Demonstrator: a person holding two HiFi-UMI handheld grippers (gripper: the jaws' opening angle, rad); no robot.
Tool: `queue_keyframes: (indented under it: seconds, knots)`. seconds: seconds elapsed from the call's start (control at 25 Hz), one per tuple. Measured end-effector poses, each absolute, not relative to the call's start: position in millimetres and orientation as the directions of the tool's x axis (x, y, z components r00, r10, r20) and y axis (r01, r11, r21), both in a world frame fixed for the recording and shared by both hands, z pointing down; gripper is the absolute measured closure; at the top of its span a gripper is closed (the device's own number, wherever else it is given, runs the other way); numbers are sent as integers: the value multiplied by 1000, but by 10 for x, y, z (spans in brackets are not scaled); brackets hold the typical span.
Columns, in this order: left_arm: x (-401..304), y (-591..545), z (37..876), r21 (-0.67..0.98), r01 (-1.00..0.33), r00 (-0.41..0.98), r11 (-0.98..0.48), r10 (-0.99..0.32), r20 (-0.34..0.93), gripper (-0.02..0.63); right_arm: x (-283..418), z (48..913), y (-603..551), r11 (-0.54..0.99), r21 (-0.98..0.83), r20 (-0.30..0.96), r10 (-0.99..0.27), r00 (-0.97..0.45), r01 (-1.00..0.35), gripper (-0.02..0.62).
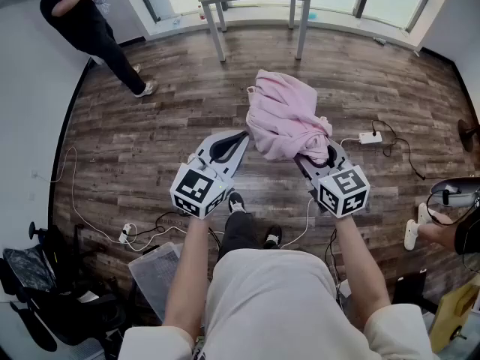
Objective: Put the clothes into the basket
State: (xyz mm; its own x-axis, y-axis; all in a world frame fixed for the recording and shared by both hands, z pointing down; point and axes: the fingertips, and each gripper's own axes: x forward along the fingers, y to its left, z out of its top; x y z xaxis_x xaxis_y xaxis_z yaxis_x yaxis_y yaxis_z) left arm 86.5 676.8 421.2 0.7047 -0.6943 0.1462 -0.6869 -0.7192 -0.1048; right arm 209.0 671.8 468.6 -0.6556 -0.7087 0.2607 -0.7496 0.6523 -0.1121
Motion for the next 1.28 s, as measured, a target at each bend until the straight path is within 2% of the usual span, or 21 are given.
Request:
queue_keyframes:
  seconds: [0.56, 1.12, 1.28]
  knots:
    - [905, 6694, 4263, -101, -702, 692, -705, -709, 133, 592, 2109, 4689, 6667, 663, -89, 259, -705, -660, -743, 357]
    - [677, 6412, 4191, -99, -685, 706, -722, -691, 151, 592, 1950, 4506, 6455, 618, -110, 249, -741, -623, -778, 357]
    - [512, 6231, 4069, -76, -685, 716, -724, -689, 116, 592, 1829, 4411, 6268, 608, -102, 241, -753, -612, -788, 357]
